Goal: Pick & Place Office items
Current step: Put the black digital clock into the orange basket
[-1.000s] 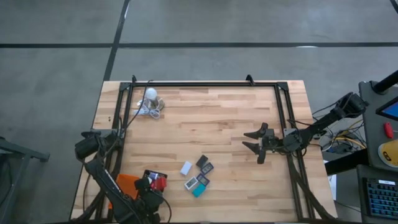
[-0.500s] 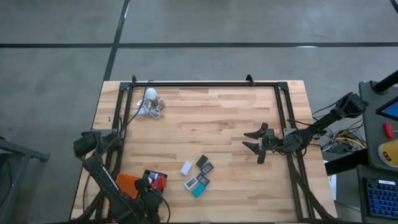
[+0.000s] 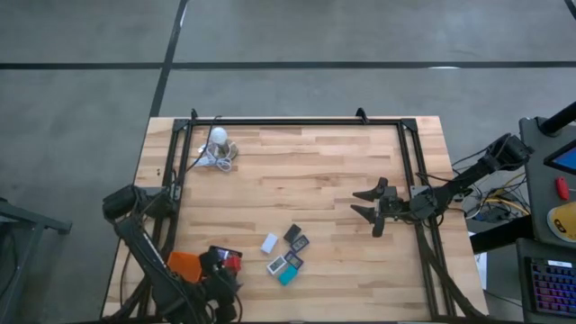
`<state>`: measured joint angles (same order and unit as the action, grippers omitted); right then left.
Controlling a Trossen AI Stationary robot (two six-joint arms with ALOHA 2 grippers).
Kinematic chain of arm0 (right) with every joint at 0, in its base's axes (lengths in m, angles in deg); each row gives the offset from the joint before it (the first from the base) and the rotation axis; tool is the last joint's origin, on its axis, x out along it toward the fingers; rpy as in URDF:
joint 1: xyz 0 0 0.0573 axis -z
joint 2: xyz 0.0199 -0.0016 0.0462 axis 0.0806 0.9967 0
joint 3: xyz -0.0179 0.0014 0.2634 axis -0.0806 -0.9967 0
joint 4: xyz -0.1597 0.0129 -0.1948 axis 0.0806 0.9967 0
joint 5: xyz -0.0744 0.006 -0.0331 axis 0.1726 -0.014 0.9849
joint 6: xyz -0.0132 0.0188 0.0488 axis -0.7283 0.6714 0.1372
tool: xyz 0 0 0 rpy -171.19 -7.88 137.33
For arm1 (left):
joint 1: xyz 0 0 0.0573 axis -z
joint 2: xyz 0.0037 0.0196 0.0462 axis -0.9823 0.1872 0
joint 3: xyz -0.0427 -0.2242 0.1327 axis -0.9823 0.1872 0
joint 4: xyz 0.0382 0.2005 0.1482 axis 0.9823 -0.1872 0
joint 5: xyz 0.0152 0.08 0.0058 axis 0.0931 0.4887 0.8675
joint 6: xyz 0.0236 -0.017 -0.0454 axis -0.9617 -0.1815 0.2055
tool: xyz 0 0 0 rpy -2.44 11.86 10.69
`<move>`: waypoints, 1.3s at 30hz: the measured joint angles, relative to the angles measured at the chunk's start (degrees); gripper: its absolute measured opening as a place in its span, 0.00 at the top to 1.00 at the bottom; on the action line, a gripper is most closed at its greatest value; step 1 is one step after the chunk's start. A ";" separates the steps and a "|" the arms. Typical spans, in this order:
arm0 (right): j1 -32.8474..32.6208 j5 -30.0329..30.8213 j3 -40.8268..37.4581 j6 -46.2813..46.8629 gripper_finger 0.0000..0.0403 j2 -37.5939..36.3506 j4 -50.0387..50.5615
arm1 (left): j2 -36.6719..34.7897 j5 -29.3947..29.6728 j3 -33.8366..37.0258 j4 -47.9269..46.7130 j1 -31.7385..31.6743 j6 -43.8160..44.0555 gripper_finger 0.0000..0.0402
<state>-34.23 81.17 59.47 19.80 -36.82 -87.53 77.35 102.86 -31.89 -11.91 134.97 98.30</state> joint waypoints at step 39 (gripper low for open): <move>0.00 -0.01 0.00 0.00 0.48 0.01 -0.01 | -0.19 -31.64 2.93 31.30 -44.29 -61.73 0.46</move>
<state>-34.23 81.15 59.47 19.80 -36.81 -87.55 77.16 71.22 -28.97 19.40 90.68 36.57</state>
